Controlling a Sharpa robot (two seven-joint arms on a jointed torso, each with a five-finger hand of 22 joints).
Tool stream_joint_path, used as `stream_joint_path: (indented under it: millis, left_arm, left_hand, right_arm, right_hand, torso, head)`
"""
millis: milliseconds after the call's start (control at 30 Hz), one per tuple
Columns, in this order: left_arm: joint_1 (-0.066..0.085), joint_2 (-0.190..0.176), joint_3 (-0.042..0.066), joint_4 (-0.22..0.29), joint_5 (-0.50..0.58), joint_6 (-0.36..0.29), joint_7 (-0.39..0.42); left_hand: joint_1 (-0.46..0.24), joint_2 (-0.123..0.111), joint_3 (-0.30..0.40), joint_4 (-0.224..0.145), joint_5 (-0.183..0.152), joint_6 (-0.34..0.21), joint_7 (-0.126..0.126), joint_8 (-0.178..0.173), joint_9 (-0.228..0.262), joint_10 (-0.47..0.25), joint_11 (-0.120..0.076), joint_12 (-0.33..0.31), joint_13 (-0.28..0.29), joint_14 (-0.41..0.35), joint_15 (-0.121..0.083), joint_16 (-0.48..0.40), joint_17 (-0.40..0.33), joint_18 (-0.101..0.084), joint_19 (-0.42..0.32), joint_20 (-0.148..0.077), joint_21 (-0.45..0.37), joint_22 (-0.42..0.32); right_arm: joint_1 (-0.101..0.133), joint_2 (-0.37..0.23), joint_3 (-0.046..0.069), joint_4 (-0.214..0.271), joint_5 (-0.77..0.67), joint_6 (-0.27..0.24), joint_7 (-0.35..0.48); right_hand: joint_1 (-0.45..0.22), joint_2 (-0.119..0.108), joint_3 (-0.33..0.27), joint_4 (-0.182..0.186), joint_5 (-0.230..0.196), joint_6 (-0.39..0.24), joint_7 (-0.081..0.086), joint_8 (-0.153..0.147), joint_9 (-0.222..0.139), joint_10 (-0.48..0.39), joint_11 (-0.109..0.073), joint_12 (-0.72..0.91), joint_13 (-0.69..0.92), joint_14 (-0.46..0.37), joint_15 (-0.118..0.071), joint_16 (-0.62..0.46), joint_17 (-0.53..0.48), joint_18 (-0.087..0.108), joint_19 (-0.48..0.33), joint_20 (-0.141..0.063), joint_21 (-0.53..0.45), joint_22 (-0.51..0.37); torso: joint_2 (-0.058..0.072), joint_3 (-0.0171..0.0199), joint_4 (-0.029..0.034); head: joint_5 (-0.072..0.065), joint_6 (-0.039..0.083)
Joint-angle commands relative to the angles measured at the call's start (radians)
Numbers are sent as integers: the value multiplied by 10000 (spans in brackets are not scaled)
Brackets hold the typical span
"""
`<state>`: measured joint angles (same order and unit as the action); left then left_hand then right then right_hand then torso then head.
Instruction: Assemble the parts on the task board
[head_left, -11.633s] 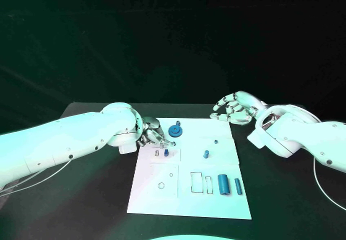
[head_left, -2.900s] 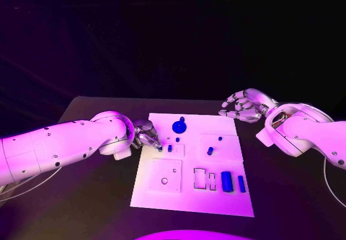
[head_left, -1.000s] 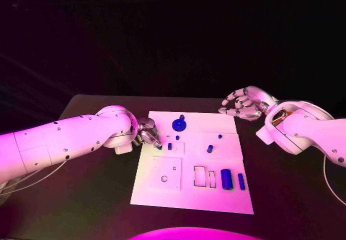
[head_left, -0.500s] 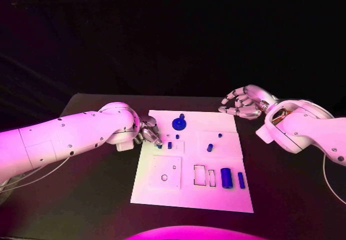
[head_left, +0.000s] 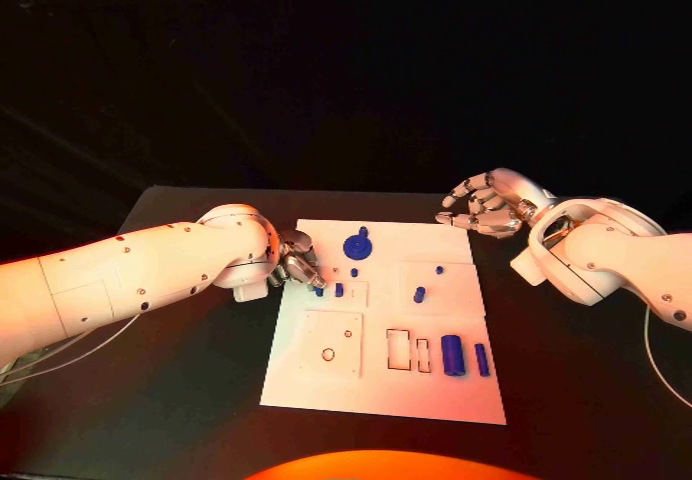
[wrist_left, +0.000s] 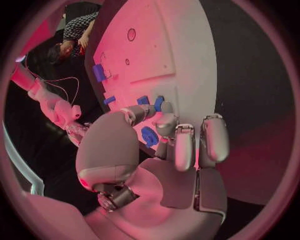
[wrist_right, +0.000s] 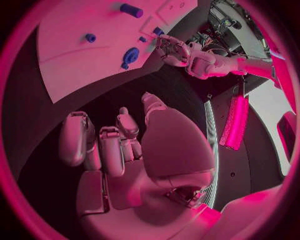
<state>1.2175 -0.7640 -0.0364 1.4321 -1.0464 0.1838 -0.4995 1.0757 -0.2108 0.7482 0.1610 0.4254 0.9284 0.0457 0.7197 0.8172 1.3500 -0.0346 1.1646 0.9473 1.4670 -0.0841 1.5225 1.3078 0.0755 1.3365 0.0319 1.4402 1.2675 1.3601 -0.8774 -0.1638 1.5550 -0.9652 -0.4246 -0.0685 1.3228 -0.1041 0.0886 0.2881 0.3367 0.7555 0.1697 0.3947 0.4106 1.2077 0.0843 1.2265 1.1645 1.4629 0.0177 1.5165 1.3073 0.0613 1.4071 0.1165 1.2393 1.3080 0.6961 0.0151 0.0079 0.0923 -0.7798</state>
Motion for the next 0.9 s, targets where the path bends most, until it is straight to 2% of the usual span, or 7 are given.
stream_joint_path:
  millis: [33,233,267,400,767,900]
  left_arm:
    - [-103,62,-76,-2,165,-13,-43]
    - [-103,63,-76,-25,142,-80,-38]
    - [-103,64,-76,-31,139,-75,-39]
    - [-103,64,-77,-56,130,-14,-48]
    - [-104,26,-78,-60,-39,213,-65]
    - [-104,13,-79,-66,-65,192,-65]
  left_hand:
    - [-149,-41,1250,-1309,-44,-67,-126,18,-4,67,-41,37,18,790,-60,36,1657,-59,86,-11,6,0]
    - [-494,-119,817,-1002,-133,-77,-196,1,44,47,-85,-9,-20,783,-96,26,1632,-61,91,-38,-36,-15]
    - [-641,-126,604,-829,-169,-46,-214,-19,43,40,-99,-6,-8,781,-106,23,1625,-62,98,-46,-51,-17]
    - [-863,-152,247,-552,-234,10,-223,-67,29,15,-103,-11,-4,777,-113,18,1613,-64,108,-58,-73,-23]
    - [-961,-250,-206,-345,-255,27,-211,-141,9,-83,-91,-105,-117,750,-108,-29,1517,-48,54,-60,-137,-108]
    - [-1012,-272,-593,-157,-268,53,-196,-185,-1,-132,-75,-152,-173,735,-95,-56,1466,-37,18,-55,-182,-165]
  right_arm:
    - [-5,9,2,8,-75,90,101]
    - [-6,14,2,3,-74,94,106]
    - [-6,14,2,2,-73,96,105]
    - [-6,8,2,-3,-72,98,104]
    - [-10,4,2,30,-39,114,109]
    - [-12,-2,1,36,-36,111,110]
  right_hand:
    - [-38,22,-1,21,50,-50,-16,58,-9,-23,9,-10,-13,794,-68,-36,1569,123,-65,-7,-42,726]
    - [-41,21,-3,22,50,-52,-16,59,-12,-34,9,-21,-25,793,-69,-38,1565,128,-76,-8,-66,713]
    - [-41,21,-3,22,50,-52,-16,59,-12,-34,9,-21,-25,793,-69,-38,1565,128,-76,-8,-66,713]
    - [-41,21,-3,22,50,-52,-16,59,-12,-34,9,-21,-25,793,-69,-38,1565,128,-76,-8,-66,713]
    - [-41,21,-3,22,50,-52,-16,59,-12,-34,9,-21,-25,793,-69,-38,1565,128,-76,-8,-66,713]
    - [-42,7,-7,16,47,-59,-16,63,-21,-28,10,-14,-19,789,-69,-48,1550,130,-80,-8,-79,709]
  torso:
    - [0,-2,4]
    - [1,0,-1]
    - [4,1,-3]
    - [3,0,-3]
    - [-2,2,1]
    - [0,1,-2]
  head:
    - [8,7]
    - [2,-22]
    - [2,-22]
    - [-2,-35]
    - [-2,-39]
    - [2,-41]
